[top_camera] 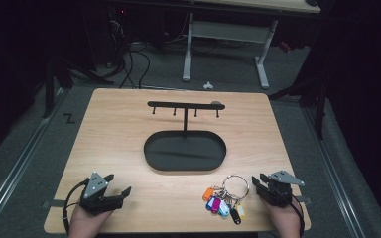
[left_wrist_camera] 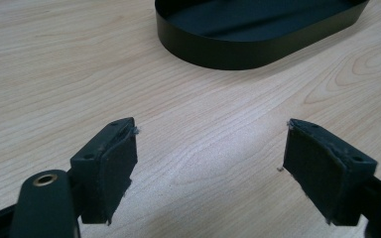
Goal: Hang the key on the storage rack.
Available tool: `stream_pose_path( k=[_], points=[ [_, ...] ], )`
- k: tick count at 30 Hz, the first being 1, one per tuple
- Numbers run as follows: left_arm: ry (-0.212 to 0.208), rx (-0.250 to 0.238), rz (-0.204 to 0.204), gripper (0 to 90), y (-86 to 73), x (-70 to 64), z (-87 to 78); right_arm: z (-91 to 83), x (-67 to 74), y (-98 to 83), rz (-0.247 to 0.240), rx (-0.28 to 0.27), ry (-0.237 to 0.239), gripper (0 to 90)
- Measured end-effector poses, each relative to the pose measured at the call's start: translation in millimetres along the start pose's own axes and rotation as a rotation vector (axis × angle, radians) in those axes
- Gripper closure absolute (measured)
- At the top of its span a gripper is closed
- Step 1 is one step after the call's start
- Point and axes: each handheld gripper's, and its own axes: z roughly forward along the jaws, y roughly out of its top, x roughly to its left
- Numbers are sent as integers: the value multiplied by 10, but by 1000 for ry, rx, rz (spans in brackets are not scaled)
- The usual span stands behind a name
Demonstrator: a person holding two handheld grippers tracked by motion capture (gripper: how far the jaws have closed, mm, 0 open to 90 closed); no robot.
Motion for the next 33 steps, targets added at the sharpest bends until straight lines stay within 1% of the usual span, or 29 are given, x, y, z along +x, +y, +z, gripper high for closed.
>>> stream_pose_path(
  k=[3, 7, 10, 11, 16, 17, 18, 23, 24, 30, 33],
  points=[
    [-6, -4, 2, 214, 21, -8, 28, -13, -7, -8, -1, -7, -1, 626],
    [-15, -3, 12, 214, 45, -32, 72, -30, -6, -40, 0, -1, -3, 625],
    [-24, 0, 25, 214, 73, -59, 122, -54, -10, -79, 19, -6, 5, 623],
    [-25, -3, 22, 214, 78, -62, 127, -61, -12, -84, 8, -10, 6, 620],
    [-29, -10, 13, 214, 94, -46, 132, -71, -11, -104, 13, -11, 10, 619],
    [-29, -13, 12, 214, 98, -46, 134, -78, -1, -109, 1, -11, 7, 619],
    [-26, -17, 15, 214, 106, -45, 140, -82, 5, -112, 5, -9, 3, 619],
    [-26, -25, 20, 216, 118, -53, 145, -79, 8, -124, 2, -9, 9, 606],
    [-25, -23, 18, 216, 118, -45, 150, -86, 10, -130, 0, -17, 14, 578],
    [-22, -11, 15, 215, 118, -46, 151, -80, 27, -126, 2, -17, 17, 563],
    [-25, 1, 9, 215, 114, -47, 161, -80, 29, -53, 1, 6, 39, 555]
  ],
)
